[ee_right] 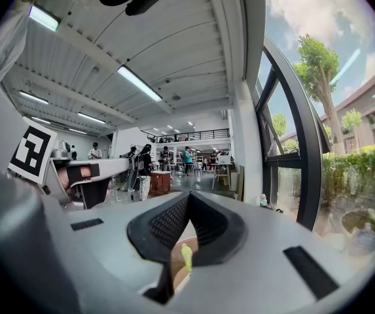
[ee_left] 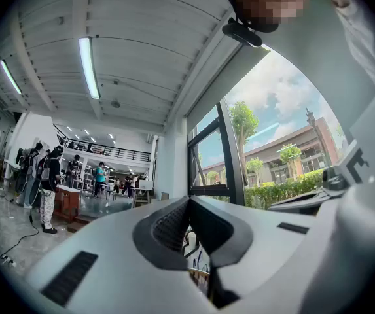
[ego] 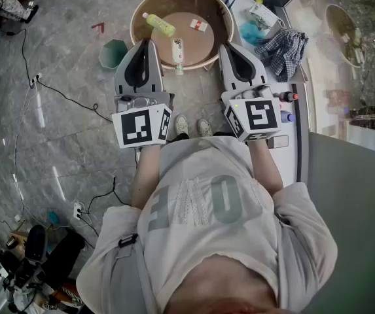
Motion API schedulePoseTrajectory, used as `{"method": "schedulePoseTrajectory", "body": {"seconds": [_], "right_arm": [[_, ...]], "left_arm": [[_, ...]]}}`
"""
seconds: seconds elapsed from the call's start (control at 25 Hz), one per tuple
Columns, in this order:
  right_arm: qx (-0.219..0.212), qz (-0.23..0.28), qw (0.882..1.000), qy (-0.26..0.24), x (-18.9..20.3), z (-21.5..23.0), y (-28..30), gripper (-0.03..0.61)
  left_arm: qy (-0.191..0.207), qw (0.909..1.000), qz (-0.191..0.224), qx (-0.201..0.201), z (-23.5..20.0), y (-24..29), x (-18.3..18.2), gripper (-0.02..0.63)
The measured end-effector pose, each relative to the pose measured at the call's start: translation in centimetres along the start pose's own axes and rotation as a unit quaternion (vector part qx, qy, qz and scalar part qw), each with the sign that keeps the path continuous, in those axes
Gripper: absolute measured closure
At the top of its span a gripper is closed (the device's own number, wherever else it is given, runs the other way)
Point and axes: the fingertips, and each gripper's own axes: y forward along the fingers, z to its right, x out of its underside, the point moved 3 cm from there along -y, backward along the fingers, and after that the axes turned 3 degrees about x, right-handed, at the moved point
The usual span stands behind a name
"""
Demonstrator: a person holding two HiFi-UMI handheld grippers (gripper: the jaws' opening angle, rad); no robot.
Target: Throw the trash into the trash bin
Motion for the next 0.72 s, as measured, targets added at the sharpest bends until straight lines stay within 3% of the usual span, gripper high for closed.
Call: {"method": "schedulePoseTrajectory", "body": {"seconds": [0.72], "right_arm": [[-0.013, 0.001, 0.999, -0.029, 1.0, -3.5, 2.6, 0.563]], "left_arm": [[-0.041, 0.9985, 0.023, -0.030, -7.0, -1.6, 0.9, 0.601]]}}
